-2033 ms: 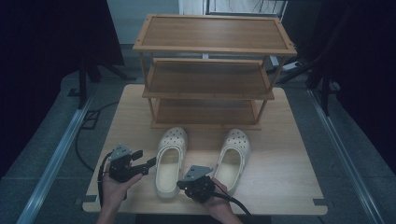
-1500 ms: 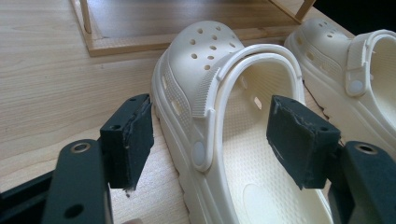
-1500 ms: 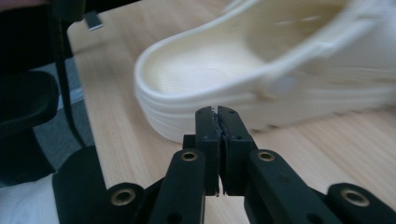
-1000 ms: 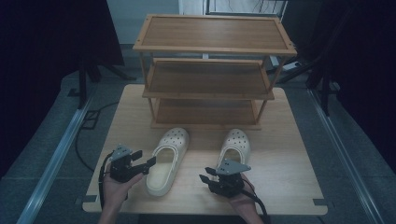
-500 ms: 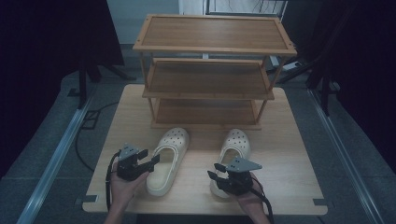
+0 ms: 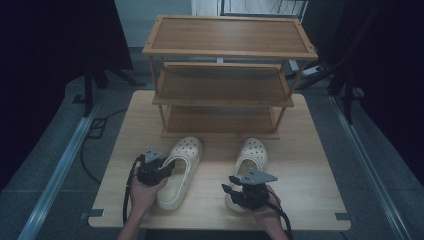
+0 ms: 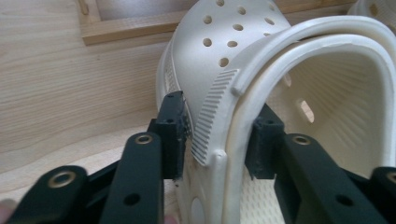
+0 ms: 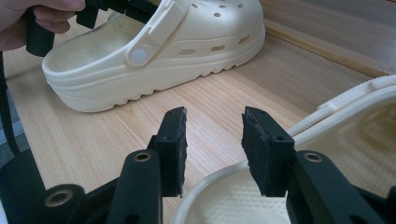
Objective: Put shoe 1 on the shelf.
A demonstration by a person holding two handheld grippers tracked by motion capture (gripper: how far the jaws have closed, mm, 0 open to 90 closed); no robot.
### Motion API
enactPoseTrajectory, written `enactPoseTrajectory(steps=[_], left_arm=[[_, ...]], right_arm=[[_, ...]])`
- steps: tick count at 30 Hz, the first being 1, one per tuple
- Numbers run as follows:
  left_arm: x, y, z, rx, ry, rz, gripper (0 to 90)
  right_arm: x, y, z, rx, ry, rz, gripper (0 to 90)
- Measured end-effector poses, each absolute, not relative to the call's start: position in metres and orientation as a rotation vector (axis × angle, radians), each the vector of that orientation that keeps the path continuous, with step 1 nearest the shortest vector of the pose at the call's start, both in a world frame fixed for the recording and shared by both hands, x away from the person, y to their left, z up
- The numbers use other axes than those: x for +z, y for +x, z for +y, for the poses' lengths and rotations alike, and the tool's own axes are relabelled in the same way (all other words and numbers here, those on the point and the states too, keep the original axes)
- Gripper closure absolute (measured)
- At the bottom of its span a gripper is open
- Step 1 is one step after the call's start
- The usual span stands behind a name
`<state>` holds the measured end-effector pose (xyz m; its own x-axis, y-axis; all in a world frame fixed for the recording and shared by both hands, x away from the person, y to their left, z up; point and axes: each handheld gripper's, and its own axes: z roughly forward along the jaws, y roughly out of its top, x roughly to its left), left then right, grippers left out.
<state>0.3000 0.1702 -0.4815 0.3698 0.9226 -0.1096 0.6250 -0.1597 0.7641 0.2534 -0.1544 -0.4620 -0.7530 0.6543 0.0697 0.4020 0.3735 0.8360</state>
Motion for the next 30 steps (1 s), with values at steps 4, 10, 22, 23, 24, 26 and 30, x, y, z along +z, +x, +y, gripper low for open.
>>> enactPoseTrajectory(steps=[4, 10, 22, 23, 24, 26, 30], left_arm=[[-0.481, 0.299, 0.169, 0.545, 1.882, 1.349, 71.7], [-0.479, 0.298, 0.174, 0.558, 1.845, 1.352, 74.7], [-0.466, 0.292, 0.19, 0.571, 1.764, 1.341, 74.6], [-0.464, 0.292, 0.191, 0.567, 1.76, 1.341, 74.6], [-0.462, 0.292, 0.192, 0.564, 1.754, 1.337, 74.6], [-0.459, 0.292, 0.193, 0.573, 1.748, 1.333, 74.6], [-0.453, 0.295, 0.19, 0.594, 1.741, 1.349, 74.6]], right_arm=[[-0.462, 0.252, -0.151, 1.314, 0.918, 2.368, 59.8], [-0.462, 0.253, -0.153, 1.311, 0.926, 2.365, 59.9], [-0.461, 0.253, -0.155, 1.324, 0.933, 2.354, 60.0], [-0.461, 0.254, -0.155, 1.33, 0.939, 2.354, 60.0], [-0.461, 0.255, -0.155, 1.349, 0.954, 2.36, 60.1], [-0.461, 0.255, -0.155, 1.353, 0.955, 2.361, 60.1], [-0.461, 0.258, -0.16, 1.402, 0.976, 2.362, 60.1]])
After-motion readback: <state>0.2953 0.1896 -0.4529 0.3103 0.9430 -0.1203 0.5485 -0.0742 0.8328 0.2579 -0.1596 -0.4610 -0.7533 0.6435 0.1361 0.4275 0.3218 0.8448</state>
